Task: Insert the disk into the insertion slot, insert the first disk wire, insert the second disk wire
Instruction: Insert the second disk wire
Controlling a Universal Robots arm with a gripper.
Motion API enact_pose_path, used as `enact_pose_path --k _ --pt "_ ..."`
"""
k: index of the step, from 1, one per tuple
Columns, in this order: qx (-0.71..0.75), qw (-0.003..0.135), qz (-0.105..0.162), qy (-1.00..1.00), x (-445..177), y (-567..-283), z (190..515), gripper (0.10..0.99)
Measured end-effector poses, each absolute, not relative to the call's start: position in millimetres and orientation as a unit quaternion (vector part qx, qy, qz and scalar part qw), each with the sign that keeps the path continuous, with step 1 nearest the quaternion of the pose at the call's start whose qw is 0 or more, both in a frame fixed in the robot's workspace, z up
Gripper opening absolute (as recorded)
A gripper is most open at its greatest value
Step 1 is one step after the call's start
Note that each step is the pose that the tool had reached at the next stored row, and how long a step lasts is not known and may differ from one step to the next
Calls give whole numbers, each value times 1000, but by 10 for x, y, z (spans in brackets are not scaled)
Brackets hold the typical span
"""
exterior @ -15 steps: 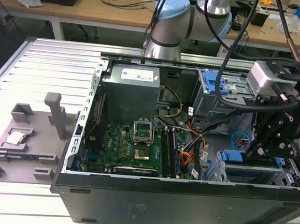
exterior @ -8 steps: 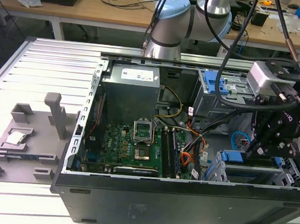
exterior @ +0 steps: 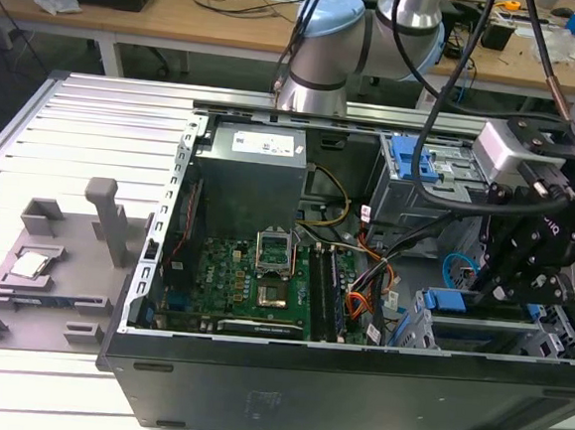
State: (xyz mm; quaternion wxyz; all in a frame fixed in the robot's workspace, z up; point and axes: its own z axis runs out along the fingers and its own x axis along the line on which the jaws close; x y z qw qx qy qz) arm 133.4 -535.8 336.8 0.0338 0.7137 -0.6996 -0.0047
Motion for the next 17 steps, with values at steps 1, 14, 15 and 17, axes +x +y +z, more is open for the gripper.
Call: enact_pose_path --k 1,14,15,17 --pt "714 34 -5 -700 1334 -5359 3432 235" --pt "714 34 -5 -700 1334 -5313 3979 106" --pt "714 34 -5 -700 1334 -5313 3980 106" --pt "714 34 -5 -700 1334 -5313 3981 106"
